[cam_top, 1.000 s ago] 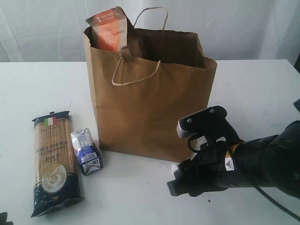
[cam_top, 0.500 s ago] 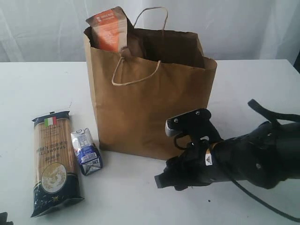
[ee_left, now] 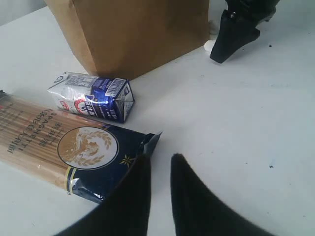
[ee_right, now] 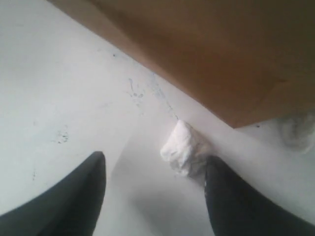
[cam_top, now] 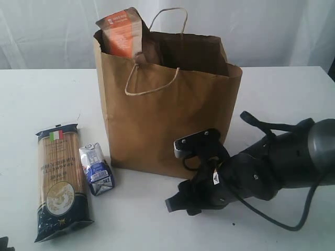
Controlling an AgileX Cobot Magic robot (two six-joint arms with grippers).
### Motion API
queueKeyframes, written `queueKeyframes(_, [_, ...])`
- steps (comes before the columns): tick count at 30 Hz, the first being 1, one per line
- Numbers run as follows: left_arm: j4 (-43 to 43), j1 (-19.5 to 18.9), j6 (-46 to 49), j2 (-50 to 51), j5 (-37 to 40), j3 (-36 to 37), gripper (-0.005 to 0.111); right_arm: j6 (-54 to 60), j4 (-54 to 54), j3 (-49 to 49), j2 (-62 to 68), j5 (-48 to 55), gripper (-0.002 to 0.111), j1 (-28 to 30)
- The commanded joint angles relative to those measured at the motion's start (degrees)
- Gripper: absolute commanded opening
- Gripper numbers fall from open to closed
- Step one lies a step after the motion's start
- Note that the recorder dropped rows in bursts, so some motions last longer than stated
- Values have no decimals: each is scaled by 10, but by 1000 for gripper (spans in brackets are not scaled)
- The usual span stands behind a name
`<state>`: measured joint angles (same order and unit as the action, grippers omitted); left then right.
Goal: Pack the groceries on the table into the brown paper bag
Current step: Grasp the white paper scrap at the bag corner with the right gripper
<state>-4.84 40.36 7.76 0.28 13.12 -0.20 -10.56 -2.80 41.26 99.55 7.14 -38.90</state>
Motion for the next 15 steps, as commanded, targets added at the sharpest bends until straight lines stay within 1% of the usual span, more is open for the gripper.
queueKeyframes(1, [-2, 3, -1, -3, 3, 2, 21, -4, -6, 4, 15, 2, 53, -1])
queueKeyframes(7, [-2, 3, -1, -3, 3, 2, 21, -4, -6, 4, 20, -1, 37, -1])
queueKeyframes(10, [-2, 3, -1, -3, 3, 2, 21, -4, -6, 4, 20, 1, 25, -1])
queueKeyframes(11, [-2, 3, -1, -3, 3, 2, 21, -4, -6, 4, 20, 3, 19, -1])
queueKeyframes(15, [-2, 3, -1, -3, 3, 2, 21, -4, -6, -2, 9, 7, 2, -1])
